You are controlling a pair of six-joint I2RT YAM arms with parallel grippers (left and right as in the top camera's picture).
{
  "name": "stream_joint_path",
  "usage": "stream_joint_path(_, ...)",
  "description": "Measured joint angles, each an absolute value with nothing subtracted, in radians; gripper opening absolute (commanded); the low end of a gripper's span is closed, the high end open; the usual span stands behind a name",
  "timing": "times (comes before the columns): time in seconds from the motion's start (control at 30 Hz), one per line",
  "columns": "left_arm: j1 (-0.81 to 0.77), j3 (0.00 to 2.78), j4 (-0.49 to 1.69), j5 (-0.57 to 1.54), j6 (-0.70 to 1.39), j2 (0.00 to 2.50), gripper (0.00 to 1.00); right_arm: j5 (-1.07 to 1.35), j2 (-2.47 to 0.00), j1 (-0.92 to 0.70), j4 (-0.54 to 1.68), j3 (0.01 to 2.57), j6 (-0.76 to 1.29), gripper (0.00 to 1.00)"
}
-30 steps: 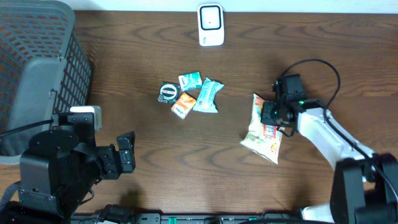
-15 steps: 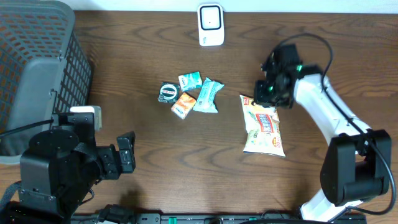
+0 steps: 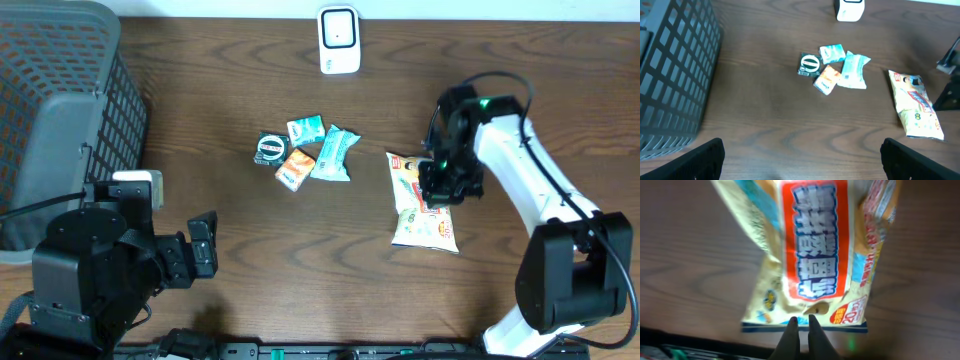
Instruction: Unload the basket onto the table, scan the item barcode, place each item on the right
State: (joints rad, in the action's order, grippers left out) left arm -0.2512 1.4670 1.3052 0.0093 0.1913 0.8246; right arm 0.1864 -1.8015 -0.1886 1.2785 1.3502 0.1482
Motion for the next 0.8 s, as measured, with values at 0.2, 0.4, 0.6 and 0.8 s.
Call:
stream_joint_path(0.2, -0.251, 1.467, 1.305, 0.009, 0.191, 0.825, 0.97, 0.181, -1.802, -0.197, 1.147, 1.182, 0.162, 0.01)
stream_joint_path(0.4, -0.251, 1.467, 1.305, 0.009, 0.191, 0.825, 0.98, 0.203, -1.802, -0.22, 1.092, 1.116, 0.175, 0.01)
stream_joint_path(0.6, -0.251, 1.467, 1.304, 0.009, 0.191, 0.825, 0.98, 0.22, -1.802, -0.221, 1.178, 1.229, 0.176, 0.01)
stream_joint_path(0.8, -0.251, 1.467, 1.305, 0.009, 0.191, 0.825, 0.98, 0.199, -1.802, -0.221, 1.264, 1.445, 0.17, 0.01)
